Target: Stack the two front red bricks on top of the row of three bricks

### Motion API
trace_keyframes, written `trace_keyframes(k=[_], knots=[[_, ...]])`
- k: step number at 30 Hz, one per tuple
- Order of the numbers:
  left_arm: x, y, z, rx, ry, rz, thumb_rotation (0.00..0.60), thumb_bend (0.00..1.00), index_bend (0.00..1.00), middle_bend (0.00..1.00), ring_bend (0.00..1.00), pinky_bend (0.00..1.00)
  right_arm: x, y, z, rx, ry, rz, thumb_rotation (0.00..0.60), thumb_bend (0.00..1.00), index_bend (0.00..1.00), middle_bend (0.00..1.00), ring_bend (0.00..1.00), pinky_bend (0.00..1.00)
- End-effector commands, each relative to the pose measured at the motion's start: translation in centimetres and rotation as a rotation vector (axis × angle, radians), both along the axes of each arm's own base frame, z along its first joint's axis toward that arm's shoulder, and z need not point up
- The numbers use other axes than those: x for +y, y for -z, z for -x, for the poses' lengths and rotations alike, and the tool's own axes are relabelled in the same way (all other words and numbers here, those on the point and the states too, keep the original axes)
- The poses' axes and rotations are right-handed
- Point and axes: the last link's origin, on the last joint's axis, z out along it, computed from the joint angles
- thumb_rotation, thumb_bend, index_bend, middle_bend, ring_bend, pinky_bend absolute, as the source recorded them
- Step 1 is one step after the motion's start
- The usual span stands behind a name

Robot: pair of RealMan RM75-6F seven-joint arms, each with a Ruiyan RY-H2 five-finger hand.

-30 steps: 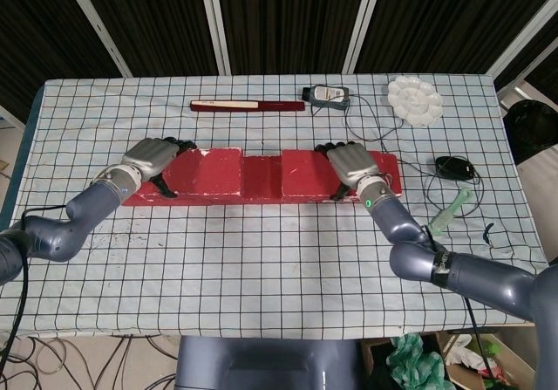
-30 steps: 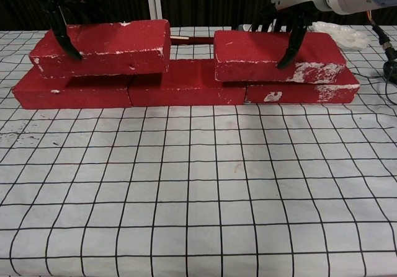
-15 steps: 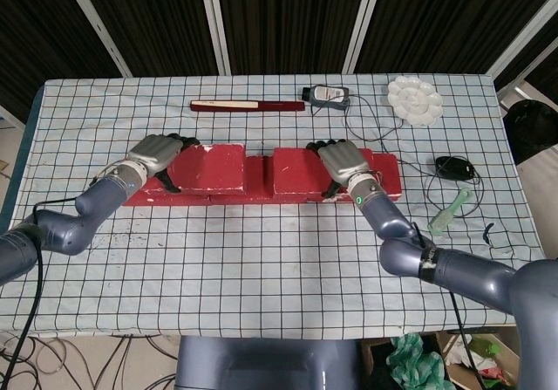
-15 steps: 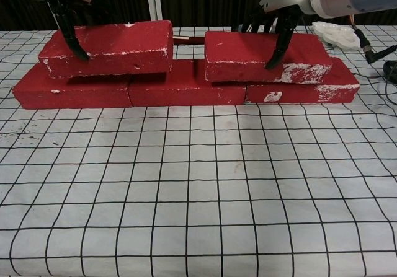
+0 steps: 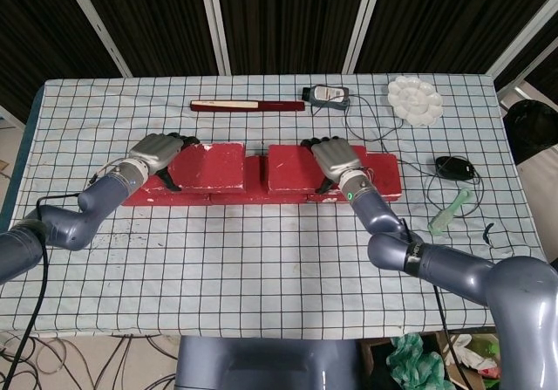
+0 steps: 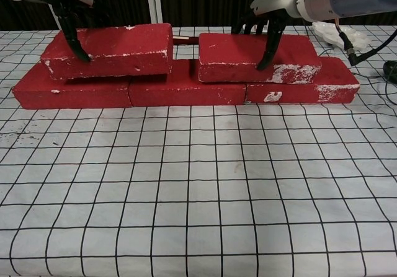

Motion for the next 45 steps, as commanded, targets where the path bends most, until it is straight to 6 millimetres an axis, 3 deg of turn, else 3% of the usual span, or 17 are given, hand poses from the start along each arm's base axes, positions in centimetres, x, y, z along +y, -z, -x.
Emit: trace_keyframes(k=[1, 16, 45], knots=[[0.1, 0.2, 0.0, 0.003, -0.002, 0.004, 0.6, 0.31, 0.14, 0.16, 0.07, 0.18, -0.1, 0.2, -0.1, 0.002, 0.002, -0.003, 0.6, 0.18, 0.17, 0.28, 0.28, 0.23], [0.7, 1.7, -2.6, -0.002, 0.035, 0.038, 0.6, 0.31, 0.14, 0.16, 0.07, 0.18, -0.1, 0.1, -0.6, -0.022, 0.004, 0.014, 0.6, 0.18, 0.17, 0.28, 0.28, 0.23], [0.8, 2.3, -2.9, 0.042, -0.018, 0.045, 0.6, 0.29, 0.13, 0.16, 0.07, 0.18, 0.5, -0.1, -0.2, -0.02, -0.007, -0.024, 0.6, 0.18, 0.17, 0.28, 0.28, 0.22]])
